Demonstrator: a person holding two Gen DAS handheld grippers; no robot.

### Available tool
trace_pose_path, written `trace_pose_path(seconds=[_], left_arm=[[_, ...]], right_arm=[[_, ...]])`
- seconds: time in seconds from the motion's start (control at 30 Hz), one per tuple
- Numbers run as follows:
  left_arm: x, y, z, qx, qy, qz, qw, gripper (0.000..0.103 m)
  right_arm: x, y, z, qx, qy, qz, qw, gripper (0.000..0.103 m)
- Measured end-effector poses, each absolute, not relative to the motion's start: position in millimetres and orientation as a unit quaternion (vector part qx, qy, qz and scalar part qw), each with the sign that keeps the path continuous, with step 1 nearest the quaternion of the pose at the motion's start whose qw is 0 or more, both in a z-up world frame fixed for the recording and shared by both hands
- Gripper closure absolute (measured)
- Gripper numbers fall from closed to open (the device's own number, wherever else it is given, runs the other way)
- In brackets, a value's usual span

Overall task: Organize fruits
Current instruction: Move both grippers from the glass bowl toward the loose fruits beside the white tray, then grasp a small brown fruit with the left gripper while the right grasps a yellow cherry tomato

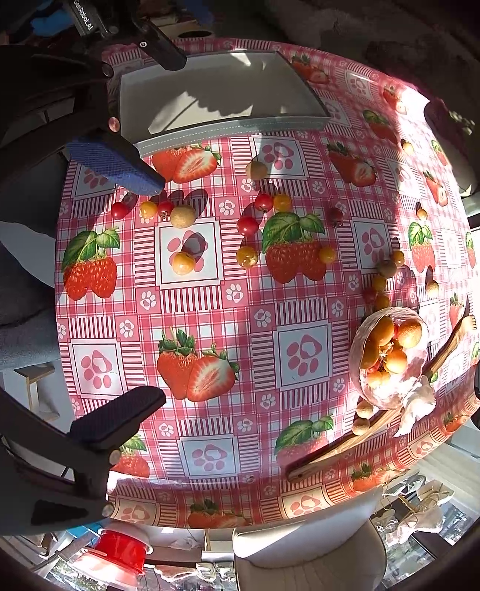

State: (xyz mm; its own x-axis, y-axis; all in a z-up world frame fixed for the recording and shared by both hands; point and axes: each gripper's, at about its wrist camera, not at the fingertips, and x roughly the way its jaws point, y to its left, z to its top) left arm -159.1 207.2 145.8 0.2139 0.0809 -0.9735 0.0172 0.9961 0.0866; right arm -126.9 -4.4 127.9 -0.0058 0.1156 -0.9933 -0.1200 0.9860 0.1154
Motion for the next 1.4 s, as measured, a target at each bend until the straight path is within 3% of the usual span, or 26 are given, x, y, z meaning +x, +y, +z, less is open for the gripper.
trace_pose_path(seconds=[0.6, 1.1, 1.4], left_arm=[[-142.0, 190.2, 115.7, 0.059, 0.628, -0.010, 0.776, 0.000], [-95.8, 163.4, 55.2, 0.112, 0.601, -0.052, 0.789, 0.000], [-84.5, 160.0, 29.4, 0.121, 0.604, -0.056, 0.786, 0.002]], right_arm=[[-144.9, -16.5, 100.9, 0.041, 0.722, 0.065, 0.687, 0.000], [-131.5, -9.1, 53.5, 0.028, 0.710, 0.077, 0.700, 0.001], [-134.5, 3.9, 22.0, 0.039, 0.719, 0.096, 0.687, 0.026]])
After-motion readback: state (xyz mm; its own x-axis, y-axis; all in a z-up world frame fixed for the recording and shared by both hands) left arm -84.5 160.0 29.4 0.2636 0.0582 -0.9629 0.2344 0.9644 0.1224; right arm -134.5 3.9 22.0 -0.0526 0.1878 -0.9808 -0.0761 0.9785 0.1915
